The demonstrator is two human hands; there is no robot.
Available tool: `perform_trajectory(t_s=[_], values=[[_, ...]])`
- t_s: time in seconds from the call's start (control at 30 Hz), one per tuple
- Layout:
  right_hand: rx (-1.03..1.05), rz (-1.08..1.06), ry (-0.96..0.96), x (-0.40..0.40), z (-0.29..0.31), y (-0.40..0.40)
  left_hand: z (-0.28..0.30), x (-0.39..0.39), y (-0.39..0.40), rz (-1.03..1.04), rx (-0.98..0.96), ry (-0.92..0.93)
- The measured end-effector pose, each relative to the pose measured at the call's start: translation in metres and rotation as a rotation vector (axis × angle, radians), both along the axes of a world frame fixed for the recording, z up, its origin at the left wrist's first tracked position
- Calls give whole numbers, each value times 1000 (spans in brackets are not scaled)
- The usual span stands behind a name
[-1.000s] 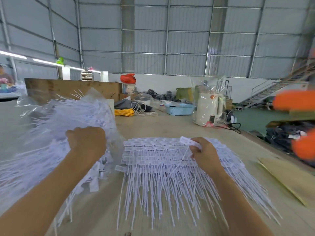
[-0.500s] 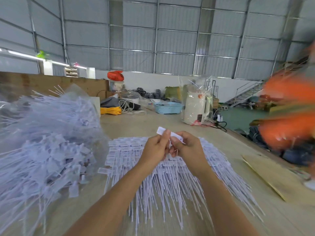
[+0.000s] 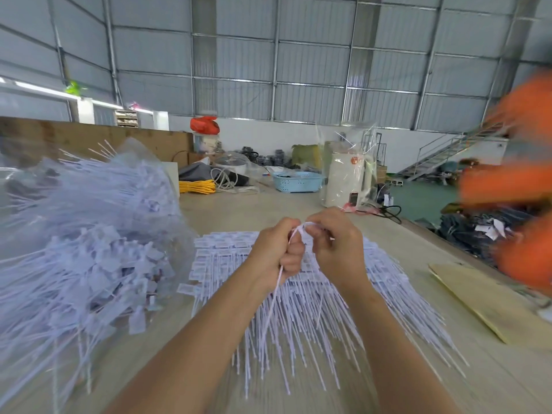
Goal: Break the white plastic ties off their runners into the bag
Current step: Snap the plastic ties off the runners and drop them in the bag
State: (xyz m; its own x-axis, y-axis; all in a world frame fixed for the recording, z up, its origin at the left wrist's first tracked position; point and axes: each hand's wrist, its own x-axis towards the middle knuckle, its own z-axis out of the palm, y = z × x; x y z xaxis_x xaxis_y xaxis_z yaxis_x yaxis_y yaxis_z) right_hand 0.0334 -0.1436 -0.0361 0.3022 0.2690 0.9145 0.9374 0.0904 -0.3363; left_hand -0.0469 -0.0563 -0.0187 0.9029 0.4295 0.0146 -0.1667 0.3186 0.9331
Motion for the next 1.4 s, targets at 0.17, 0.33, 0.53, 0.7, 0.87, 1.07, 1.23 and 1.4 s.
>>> perform_trajectory(t_s=[0.17, 0.33, 0.53, 0.7, 0.87, 1.07, 1.23, 1.4], values=[[29, 120, 176, 0, 0, 2, -2, -6, 9, -450, -332, -117], [27, 86, 373, 4, -4, -3, -11, -12, 19, -622, -359, -210], [509, 486, 1161, 27, 9, -33, -18, -6, 10, -50, 113, -90], [-53, 439, 992, 2, 7, -8, -29, 4, -6, 179, 445, 2], [-73, 369, 857, -4, -5, -4, -31, 4, -12, 144, 557, 64], [51, 334, 824, 2, -9, -3, -30, 0, -13, 87, 681, 162], [102, 513, 957, 9, -11, -5, 4, -22, -3, 349, 1079, 113], [4, 339, 1028, 8, -17, 0, 33, -90, 51, 664, 1281, 186]])
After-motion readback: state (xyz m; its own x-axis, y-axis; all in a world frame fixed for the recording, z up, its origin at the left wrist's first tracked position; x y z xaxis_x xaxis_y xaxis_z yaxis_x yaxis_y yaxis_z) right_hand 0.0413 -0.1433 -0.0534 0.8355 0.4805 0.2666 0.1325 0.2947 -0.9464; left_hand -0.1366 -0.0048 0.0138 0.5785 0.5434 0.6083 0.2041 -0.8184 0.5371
